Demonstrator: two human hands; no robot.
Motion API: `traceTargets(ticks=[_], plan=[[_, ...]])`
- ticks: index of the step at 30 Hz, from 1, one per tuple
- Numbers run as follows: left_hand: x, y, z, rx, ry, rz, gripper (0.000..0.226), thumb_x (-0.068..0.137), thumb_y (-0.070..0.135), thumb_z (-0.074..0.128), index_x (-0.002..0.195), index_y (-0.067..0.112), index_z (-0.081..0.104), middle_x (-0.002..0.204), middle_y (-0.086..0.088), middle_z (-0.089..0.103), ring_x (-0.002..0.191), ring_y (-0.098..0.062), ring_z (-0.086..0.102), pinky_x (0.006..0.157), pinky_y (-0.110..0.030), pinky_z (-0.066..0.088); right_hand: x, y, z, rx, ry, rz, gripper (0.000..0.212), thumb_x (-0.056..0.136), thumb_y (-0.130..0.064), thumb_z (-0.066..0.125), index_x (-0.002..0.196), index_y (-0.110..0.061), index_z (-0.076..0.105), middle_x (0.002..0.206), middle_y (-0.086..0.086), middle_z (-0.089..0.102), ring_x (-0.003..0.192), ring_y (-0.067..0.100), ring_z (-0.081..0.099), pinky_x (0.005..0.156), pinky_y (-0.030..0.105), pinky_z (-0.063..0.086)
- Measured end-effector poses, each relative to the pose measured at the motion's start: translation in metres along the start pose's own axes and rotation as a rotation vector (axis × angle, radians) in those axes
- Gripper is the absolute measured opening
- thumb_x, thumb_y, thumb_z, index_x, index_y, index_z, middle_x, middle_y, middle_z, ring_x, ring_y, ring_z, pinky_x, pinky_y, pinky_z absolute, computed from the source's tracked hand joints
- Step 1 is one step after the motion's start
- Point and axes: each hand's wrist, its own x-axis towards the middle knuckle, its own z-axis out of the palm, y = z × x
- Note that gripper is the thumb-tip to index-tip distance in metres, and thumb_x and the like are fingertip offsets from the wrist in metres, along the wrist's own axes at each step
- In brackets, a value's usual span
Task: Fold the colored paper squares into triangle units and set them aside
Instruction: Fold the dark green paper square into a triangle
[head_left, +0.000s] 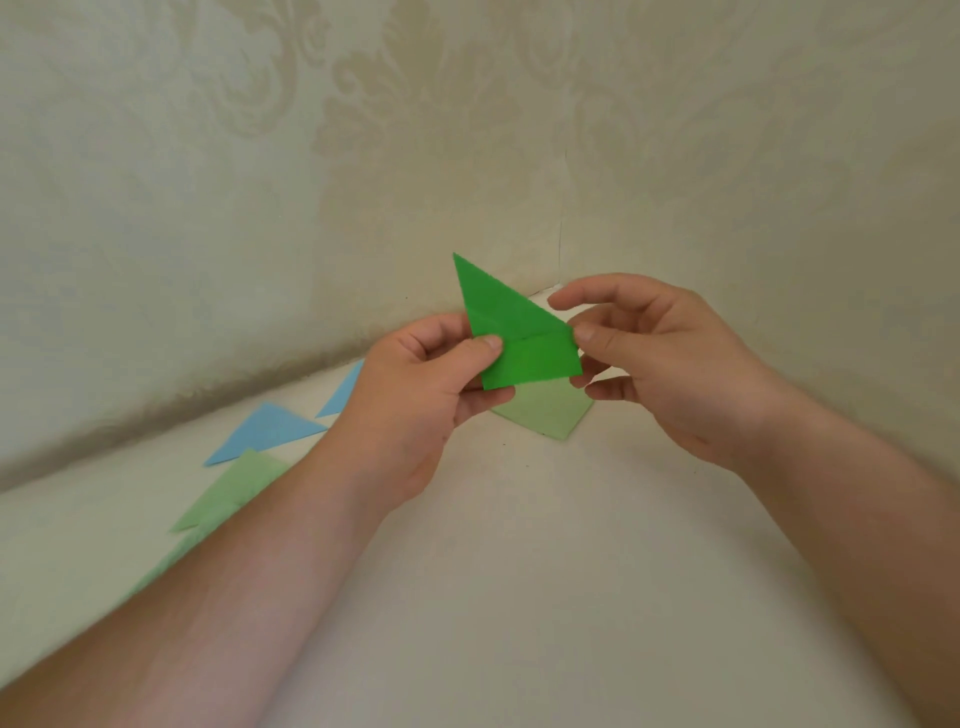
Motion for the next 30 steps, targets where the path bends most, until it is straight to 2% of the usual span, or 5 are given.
traceTargets(ticks=[5,13,23,26,30], plan=[[0.000,0.001,0.001,-0.044,0.008,-0.032,0.013,0.098,-0.001,0.061,0.105,0.007,0.069,0.109,-0.014,0.077,0.086,-0.018,0.074,0.068,-0.025,0.060,0.000,0.005,0.000,-0.050,-0.055,-0.093,0.058,0.095,0.014,0.054,0.087,-0.037,0.081,0.097,0.001,0.073,0.073,0.014,0.065,0.073,0.032,0.052],[-0.005,0.004,0.003,-0.054,-0.098,-0.108,0.016,0.098,-0.001,0.060,0.102,0.009,0.071,0.085,-0.006,0.075,0.066,-0.012,0.069,0.062,-0.025,0.061,0.001,0.015,0.006,-0.152,-0.037,-0.242,0.036,0.081,0.003,0.081,0.088,-0.033,0.079,0.099,-0.004,0.078,0.099,0.041,0.068,0.092,0.044,0.060],[-0.001,0.003,0.000,0.007,0.028,0.027,0.021,0.098,-0.001,0.056,0.102,0.011,0.072,0.100,-0.010,0.079,0.089,-0.022,0.073,0.085,-0.038,0.062,-0.001,0.013,0.000,-0.217,-0.068,-0.202,0.060,0.072,0.014,0.052,0.091,-0.036,0.078,0.103,0.005,0.073,0.094,0.038,0.065,0.074,0.071,0.052],[-0.001,0.001,-0.002,0.264,0.136,0.214,0.033,0.093,-0.001,0.059,0.092,0.026,0.078,0.088,-0.005,0.076,0.081,-0.013,0.068,0.077,-0.031,0.058,-0.003,0.008,-0.001,-0.159,-0.046,-0.200,0.052,0.068,0.001,0.052,0.093,-0.038,0.075,0.112,-0.002,0.071,0.100,0.016,0.066,0.079,0.066,0.052],[-0.007,0.000,-0.002,0.432,0.065,0.343,0.043,0.090,0.003,0.069,0.118,0.037,0.072,0.090,-0.006,0.073,0.072,-0.010,0.064,0.064,-0.024,0.055,0.000,0.007,0.003,0.015,-0.027,-0.196,0.046,0.080,-0.015,0.072,0.119,-0.036,0.060,0.109,0.005,0.071,0.087,0.020,0.064,0.080,0.043,0.052]])
